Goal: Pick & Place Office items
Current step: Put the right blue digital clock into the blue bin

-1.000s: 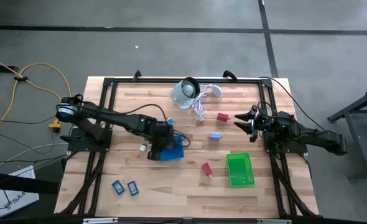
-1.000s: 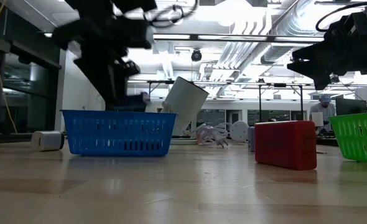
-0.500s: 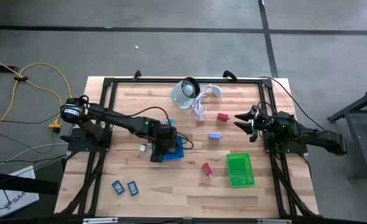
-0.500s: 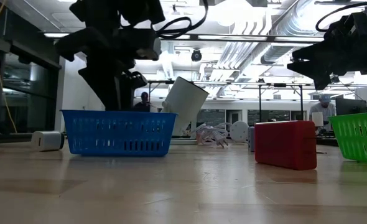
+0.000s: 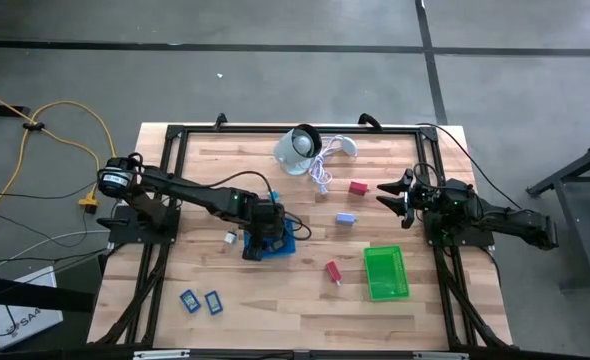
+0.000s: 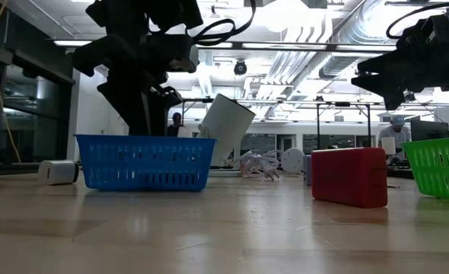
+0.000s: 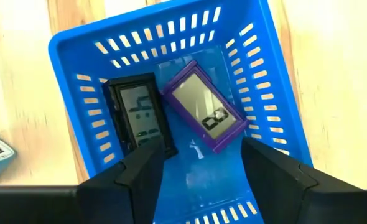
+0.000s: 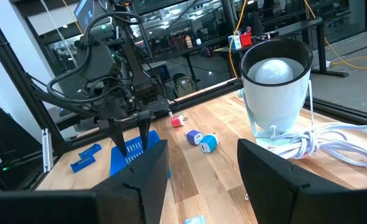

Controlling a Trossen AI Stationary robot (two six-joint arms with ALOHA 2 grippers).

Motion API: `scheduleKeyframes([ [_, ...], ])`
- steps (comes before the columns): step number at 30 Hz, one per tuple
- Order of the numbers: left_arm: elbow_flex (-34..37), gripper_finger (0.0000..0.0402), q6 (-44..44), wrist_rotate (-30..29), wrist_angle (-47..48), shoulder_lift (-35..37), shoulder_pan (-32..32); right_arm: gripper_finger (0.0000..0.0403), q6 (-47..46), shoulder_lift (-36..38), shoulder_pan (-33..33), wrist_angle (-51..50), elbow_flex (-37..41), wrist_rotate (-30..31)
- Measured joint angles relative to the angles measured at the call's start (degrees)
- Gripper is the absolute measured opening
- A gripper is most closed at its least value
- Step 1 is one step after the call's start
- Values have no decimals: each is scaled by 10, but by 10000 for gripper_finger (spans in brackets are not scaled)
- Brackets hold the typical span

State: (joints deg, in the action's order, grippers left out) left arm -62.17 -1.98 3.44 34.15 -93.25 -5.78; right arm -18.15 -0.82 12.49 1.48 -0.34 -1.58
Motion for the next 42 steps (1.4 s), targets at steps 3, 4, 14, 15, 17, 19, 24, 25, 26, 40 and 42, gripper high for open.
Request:
scheduleKeyframes([
  [3,0,207,-7,-6,0,0,0,179,0,0,0,0,0,0],
  [4,0,207,-13,-6,0,0,0,179,0,0,0,0,0,0],
  [14,0,207,-51,-9,11,57,-15,179,0,0,0,0,0,0],
  [15,0,207,-51,-16,19,68,-19,179,0,0,0,0,0,0],
  [17,0,207,-40,-40,41,92,-28,179,0,0,0,0,0,0],
  [19,0,207,-21,-69,63,115,-41,179,0,0,0,0,0,0],
  [24,0,207,59,-112,115,159,-91,179,0,0,0,0,0,0],
  [25,0,207,75,-116,125,163,-103,179,0,0,0,0,0,0],
  [26,0,207,90,-121,133,167,-116,179,0,0,0,0,0,0],
  [40,0,207,118,-111,152,170,-274,179,0,0,0,0,0,0],
  [42,0,207,111,-111,149,170,-289,179,0,0,0,0,0,0],
])
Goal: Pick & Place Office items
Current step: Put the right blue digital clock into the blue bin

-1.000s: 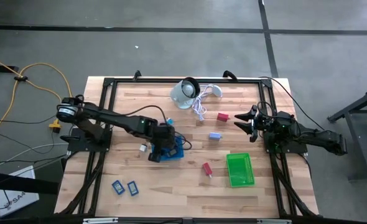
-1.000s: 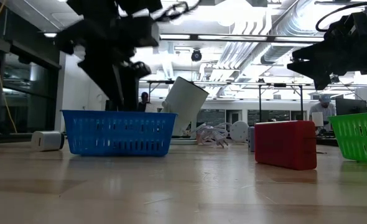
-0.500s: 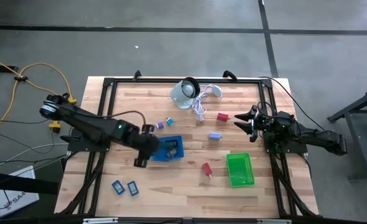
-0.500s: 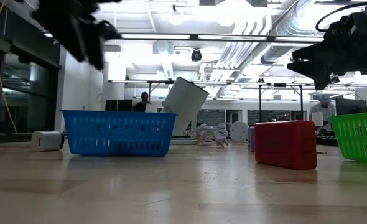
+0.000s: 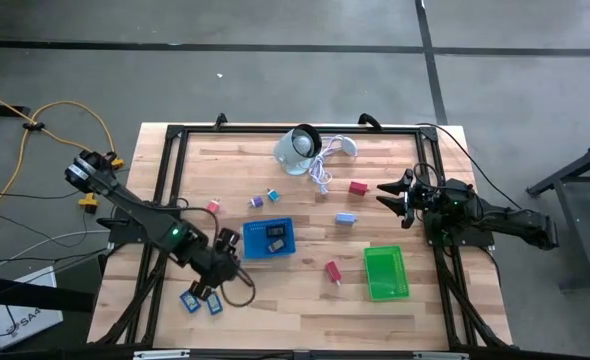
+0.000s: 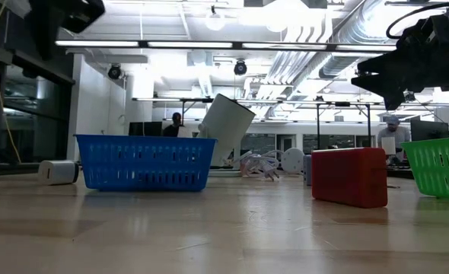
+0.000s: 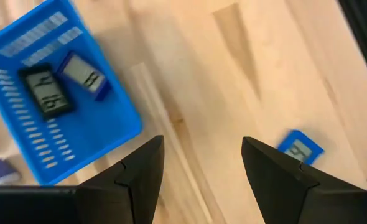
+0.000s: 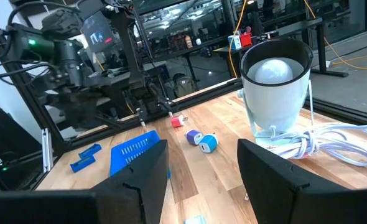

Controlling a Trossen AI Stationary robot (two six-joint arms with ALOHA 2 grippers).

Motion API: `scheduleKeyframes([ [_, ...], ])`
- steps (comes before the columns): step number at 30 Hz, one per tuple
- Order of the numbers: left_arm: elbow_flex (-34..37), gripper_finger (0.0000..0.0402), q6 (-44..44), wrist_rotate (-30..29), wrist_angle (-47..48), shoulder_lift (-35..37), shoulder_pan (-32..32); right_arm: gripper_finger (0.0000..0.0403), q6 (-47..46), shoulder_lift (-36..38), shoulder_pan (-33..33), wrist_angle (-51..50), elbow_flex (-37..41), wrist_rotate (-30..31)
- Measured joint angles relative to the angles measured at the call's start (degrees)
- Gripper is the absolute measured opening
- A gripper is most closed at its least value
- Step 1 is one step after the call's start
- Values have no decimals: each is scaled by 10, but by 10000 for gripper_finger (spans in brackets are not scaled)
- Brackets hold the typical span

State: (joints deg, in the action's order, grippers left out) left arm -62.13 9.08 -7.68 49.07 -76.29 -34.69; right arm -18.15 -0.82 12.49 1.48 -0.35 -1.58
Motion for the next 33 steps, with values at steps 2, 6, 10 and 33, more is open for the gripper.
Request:
scheduleKeyframes([
  [2,0,207,-8,2,-4,0,-14,179,0,0,0,0,0,0],
  [6,0,207,-28,14,-19,0,-39,179,0,0,0,0,0,0],
  [10,0,207,-41,16,-20,-3,-60,179,0,0,0,0,0,0],
  [33,29,207,-47,25,-72,-101,-161,179,0,0,0,0,0,0],
])
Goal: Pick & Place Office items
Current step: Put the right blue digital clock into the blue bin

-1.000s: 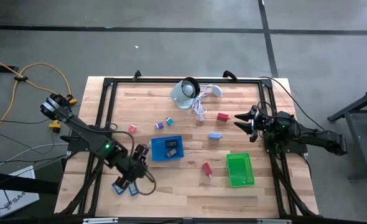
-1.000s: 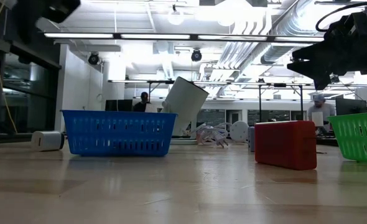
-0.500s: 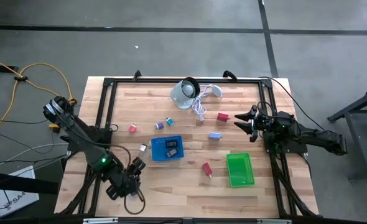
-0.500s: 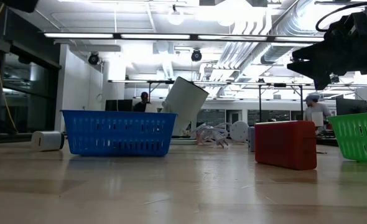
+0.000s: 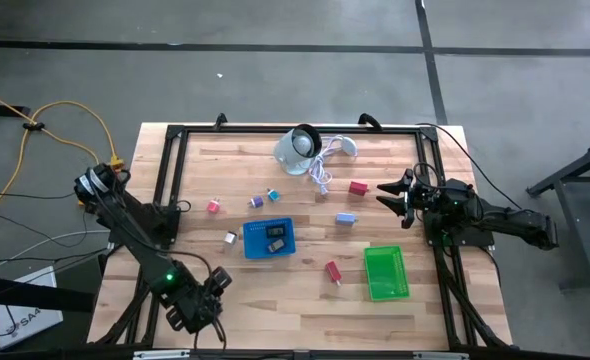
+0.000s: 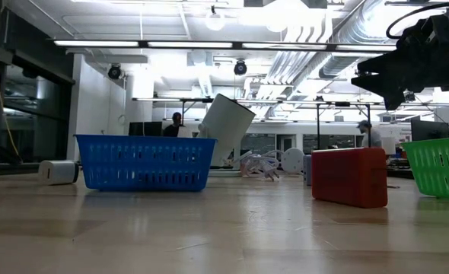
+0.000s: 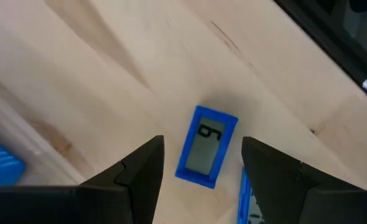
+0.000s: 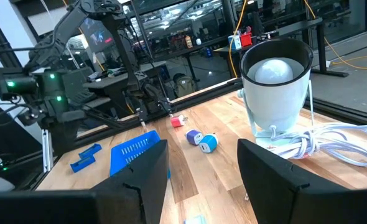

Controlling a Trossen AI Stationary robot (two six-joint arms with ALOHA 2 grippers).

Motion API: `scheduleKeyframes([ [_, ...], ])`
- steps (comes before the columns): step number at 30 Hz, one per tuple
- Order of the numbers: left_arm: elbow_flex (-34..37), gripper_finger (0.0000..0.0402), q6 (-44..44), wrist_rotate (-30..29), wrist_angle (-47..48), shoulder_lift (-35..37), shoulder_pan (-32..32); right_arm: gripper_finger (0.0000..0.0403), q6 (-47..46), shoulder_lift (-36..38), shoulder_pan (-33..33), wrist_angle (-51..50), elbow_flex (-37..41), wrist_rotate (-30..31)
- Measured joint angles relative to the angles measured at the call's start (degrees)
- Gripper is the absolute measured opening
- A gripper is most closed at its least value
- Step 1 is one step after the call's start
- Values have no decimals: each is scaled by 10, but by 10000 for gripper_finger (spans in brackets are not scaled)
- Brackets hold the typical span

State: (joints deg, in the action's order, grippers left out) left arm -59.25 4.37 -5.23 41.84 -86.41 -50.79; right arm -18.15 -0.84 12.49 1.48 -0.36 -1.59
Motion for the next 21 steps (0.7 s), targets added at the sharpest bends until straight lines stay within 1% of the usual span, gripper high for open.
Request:
scheduleKeyframes([
  [14,70,207,-35,44,-107,0,6,179,0,0,0,0,0,0],
  [21,97,207,-40,44,-137,1,17,179,0,0,0,0,0,0],
])
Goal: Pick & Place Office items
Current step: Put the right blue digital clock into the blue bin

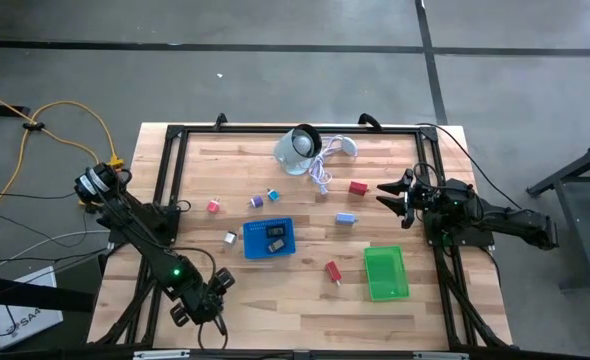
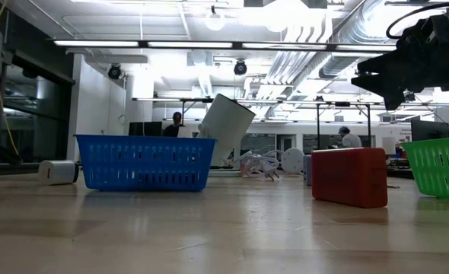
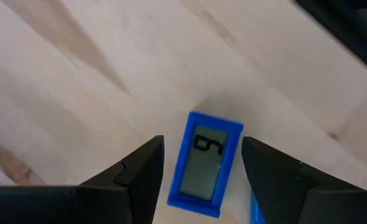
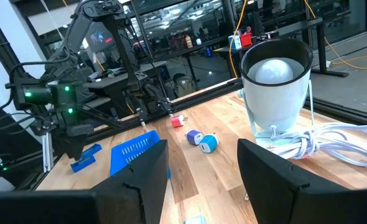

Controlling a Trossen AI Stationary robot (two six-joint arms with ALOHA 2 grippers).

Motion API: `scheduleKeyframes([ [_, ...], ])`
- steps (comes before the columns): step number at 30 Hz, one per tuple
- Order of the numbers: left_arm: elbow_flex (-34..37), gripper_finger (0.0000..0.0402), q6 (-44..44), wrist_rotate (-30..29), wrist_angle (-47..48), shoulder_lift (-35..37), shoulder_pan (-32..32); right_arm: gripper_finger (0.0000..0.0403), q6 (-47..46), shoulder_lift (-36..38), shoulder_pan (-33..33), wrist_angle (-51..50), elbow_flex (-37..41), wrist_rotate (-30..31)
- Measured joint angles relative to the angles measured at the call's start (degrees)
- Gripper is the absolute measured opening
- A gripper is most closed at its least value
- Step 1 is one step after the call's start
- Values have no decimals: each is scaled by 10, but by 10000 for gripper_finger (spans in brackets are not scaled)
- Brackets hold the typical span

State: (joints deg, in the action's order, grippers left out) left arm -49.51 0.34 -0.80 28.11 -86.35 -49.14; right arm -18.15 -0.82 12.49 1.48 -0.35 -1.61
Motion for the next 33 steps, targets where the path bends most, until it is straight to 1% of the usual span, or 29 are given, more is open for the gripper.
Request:
scheduleKeyframes([
  [12,12,207,5,5,-10,0,-1,179,0,0,0,0,0,0],
  [21,22,239,-1,5,-15,0,-1,179,0,0,0,0,0,0],
  [33,22,241,-6,3,-18,-26,-2,179,0,0,0,0,0,0],
])
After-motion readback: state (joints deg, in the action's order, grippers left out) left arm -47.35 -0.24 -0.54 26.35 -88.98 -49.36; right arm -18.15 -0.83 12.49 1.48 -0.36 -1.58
